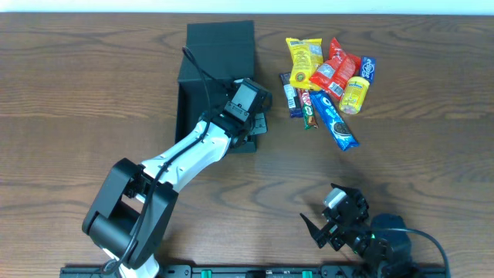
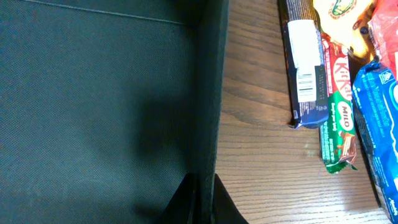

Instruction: Pack container

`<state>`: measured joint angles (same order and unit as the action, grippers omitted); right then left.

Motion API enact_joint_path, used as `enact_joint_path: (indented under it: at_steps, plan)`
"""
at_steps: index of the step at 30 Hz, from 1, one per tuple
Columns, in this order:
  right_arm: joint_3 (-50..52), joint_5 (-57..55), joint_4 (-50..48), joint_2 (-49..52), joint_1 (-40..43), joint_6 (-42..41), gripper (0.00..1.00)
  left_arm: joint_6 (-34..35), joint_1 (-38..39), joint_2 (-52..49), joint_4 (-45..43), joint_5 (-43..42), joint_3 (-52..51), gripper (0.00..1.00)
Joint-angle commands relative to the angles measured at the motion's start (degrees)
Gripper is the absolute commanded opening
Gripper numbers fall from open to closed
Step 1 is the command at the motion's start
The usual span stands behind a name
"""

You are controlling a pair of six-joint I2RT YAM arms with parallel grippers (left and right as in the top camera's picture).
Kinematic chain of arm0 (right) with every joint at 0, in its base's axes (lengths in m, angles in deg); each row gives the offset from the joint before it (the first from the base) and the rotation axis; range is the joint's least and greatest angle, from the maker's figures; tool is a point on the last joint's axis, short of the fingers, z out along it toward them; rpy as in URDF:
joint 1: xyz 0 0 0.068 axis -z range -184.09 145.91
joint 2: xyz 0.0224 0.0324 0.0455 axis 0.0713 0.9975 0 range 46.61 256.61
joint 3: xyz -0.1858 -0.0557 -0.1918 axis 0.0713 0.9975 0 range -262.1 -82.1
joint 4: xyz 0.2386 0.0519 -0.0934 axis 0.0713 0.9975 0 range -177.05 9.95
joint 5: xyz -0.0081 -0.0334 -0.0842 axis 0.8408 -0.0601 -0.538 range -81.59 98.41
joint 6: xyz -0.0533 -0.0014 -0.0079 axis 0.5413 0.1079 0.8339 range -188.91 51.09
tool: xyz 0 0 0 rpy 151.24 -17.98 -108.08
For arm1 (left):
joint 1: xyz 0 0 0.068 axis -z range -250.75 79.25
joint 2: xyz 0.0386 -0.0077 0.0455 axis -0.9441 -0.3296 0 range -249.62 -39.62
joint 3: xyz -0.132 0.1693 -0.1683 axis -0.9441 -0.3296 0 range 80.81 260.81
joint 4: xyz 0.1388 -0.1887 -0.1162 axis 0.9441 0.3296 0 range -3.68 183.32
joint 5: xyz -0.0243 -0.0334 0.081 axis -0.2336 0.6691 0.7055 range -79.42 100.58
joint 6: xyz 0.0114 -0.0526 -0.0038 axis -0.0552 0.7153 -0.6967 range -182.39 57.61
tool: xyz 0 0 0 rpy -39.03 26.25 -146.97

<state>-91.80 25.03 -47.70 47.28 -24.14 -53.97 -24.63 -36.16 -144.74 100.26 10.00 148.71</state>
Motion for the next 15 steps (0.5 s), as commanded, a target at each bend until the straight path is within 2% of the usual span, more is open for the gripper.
enact_joint_path:
  at_steps: [1, 15]
  plan:
    - [0.2, -0.1, 0.1, -0.3, -0.7, -0.8, 0.99, 2.5, 0.3, -0.6, 0.2, 0.4, 0.7, 0.06]
    - [0.2, -0.1, 0.1, -0.3, -0.7, -0.8, 0.99, -4.4, 0.4, -0.6, 0.1, 0.6, 0.7, 0.07]
